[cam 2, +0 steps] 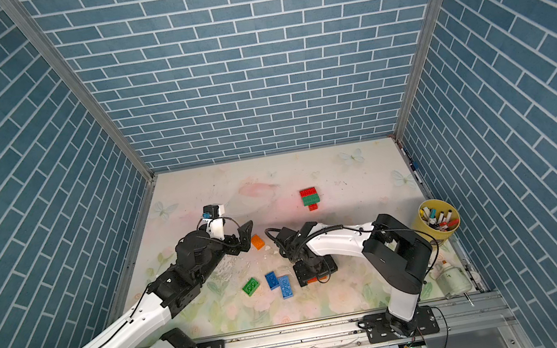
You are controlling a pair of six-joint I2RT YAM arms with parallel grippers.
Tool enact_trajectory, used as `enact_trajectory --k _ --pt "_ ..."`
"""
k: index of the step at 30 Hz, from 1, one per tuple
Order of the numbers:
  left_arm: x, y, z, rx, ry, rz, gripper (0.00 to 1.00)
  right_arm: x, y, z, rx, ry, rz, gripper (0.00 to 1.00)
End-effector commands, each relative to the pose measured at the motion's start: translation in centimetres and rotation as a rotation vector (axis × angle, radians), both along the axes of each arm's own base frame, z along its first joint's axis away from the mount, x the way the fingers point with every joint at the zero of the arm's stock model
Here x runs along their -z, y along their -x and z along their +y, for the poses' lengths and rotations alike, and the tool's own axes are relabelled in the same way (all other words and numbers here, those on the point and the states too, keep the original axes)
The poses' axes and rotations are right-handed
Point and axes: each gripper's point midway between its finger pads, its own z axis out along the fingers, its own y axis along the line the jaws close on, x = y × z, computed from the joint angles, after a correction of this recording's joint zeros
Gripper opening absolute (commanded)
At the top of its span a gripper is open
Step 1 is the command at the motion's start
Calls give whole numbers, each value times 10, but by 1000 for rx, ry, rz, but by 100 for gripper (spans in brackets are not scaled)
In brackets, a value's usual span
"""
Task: Assemble a rectangle with lego
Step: Pick up the lego brick from the center of the board.
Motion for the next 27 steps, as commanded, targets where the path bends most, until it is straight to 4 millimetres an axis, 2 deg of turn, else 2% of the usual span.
enact_trajectory --k 1,10,14,16,21,27 --pt "2 0 1 -5 -8 0 100 -3 -5 -3 72 12 -78 76" --pt "10 -2 -1 -5 -28 21 100 -7 -14 -1 93 -14 -153 69" --pt "12 -3 -1 -7 -39 24 100 -9 -15 -2 96 -18 -171 56" --pt "13 -4 1 -14 -49 15 100 -16 -20 -5 97 -18 -203 53" --pt "17 -3 -5 34 -81 -30 100 -39 -36 -10 98 -37 -249 51" --pt "-7 -7 -1 11 -80 -98 100 -63 -75 -26 218 -107 -281 48"
